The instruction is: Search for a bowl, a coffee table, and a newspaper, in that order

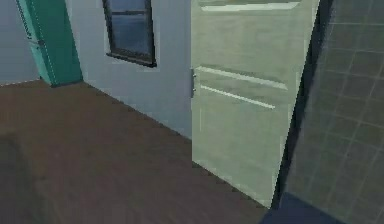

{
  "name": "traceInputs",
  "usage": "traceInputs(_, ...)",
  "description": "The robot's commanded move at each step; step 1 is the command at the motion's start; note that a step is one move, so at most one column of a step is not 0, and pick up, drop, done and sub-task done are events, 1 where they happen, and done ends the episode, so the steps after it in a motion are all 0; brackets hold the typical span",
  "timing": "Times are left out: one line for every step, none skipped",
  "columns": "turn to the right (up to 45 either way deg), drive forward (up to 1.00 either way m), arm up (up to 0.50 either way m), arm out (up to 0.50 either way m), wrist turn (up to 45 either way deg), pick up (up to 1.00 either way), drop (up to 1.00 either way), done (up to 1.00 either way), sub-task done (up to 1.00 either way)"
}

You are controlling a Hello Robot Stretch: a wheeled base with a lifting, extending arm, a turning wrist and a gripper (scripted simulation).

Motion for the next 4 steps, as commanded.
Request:
traceInputs(0.0, 0.20, 0.00, 0.00, 0.0, 0.00, 0.00, 0.00, 0.00)
traceInputs(-45.0, 0.00, 0.00, 0.00, 0.0, 0.00, 0.00, 0.00, 0.00)
traceInputs(0.0, 1.00, 0.00, 0.00, 0.0, 0.00, 0.00, 0.00, 0.00)
traceInputs(0.0, 0.50, 0.00, 0.00, 0.0, 0.00, 0.00, 0.00, 0.00)
